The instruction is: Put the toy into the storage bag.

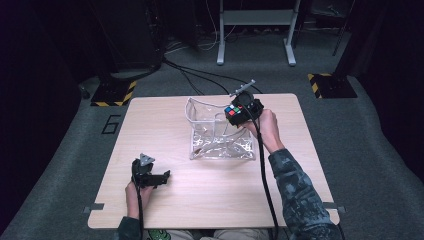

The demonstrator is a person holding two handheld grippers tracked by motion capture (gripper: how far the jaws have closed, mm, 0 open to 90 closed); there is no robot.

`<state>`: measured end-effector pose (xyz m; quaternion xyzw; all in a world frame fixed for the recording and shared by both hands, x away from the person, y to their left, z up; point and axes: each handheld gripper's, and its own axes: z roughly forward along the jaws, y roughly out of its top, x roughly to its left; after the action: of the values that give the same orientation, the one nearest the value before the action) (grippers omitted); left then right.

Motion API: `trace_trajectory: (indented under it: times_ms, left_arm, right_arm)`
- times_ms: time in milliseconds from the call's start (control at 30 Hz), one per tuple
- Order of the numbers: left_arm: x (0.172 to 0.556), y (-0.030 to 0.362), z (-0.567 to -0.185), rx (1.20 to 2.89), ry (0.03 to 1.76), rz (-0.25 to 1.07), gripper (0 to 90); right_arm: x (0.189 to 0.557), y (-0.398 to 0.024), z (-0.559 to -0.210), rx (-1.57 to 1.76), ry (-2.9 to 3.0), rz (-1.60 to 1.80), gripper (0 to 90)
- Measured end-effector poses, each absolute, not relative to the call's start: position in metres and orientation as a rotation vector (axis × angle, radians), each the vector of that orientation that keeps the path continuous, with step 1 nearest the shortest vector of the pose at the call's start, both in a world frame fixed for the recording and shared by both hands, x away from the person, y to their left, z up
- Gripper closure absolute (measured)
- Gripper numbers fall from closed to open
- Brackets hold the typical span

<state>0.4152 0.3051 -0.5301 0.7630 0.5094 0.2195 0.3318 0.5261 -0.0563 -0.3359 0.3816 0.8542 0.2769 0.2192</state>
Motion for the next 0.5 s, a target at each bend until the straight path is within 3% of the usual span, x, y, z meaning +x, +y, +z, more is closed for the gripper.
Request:
trace_trajectory:
  times_ms: [500]
  left_arm:
    - [0.415,0.305,-0.530,1.989,1.335,0.571,7.6]
  right_arm:
    - [0.539,-0.068,-0.349,1.117,2.352,0.756,33.4]
